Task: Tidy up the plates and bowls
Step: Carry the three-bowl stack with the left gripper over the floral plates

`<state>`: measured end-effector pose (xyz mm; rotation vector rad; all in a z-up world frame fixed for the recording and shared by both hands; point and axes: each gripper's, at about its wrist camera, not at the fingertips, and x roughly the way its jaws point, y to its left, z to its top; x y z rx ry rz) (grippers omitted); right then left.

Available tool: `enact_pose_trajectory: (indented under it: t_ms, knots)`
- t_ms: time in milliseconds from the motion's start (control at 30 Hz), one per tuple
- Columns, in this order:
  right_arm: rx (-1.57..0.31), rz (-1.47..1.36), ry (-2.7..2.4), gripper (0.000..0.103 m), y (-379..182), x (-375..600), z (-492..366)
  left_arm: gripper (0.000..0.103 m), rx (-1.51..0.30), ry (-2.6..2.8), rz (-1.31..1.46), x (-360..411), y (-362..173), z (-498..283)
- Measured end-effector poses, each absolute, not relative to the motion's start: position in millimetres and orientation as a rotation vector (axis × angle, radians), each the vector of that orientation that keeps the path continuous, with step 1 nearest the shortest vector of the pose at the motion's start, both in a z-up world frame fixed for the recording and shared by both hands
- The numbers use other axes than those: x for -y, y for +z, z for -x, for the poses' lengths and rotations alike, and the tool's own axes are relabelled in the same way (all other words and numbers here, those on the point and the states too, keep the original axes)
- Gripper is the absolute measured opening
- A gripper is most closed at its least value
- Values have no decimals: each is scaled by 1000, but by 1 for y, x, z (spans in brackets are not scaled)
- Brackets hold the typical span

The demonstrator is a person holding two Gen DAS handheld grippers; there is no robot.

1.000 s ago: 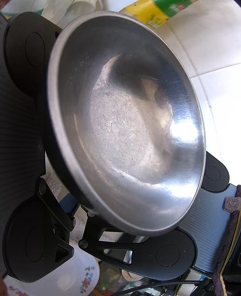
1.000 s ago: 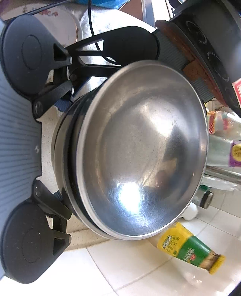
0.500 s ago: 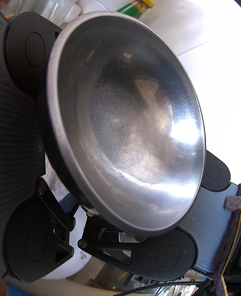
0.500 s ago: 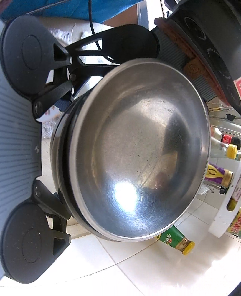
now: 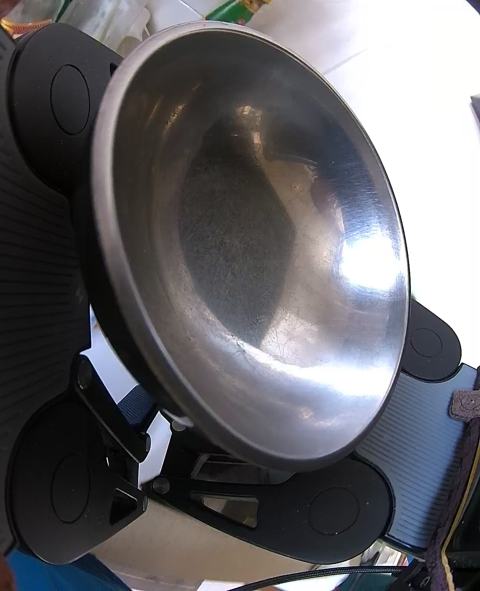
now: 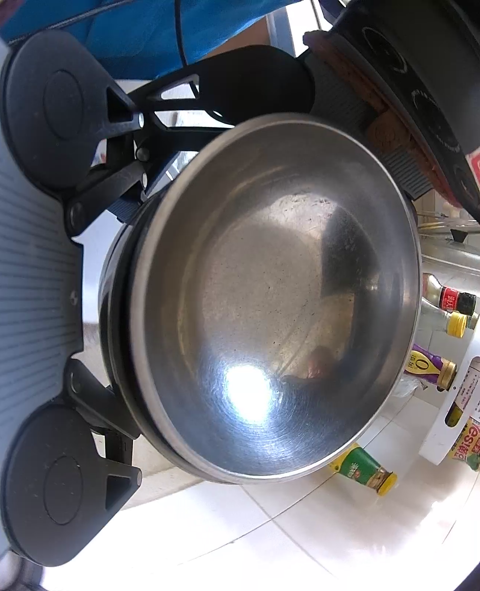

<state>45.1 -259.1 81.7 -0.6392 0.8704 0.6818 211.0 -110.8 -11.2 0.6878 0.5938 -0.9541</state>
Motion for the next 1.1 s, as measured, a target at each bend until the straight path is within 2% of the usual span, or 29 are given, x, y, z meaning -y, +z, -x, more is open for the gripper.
enact_pose_trajectory:
  t_ms: [267, 333, 433, 600, 1100]
  knots:
    - [-912, 584, 613, 83, 77, 235, -33, 103, -577, -1035, -734, 94, -14, -216]
    - [-923, 567, 599, 83, 76, 231, -20, 103, -583, -1054, -738, 58, -4, -223]
    - [-942, 539, 580, 83, 72, 224, -8, 103, -590, -1082, -750, 46, -1, -223]
    - [-962, 499, 545, 83, 64, 217, -23, 103, -608, -1121, -778, 31, -2, -232]
    - [-983, 322, 470, 83, 49, 246, -53, 103, -642, -1140, -822, 40, 19, -316]
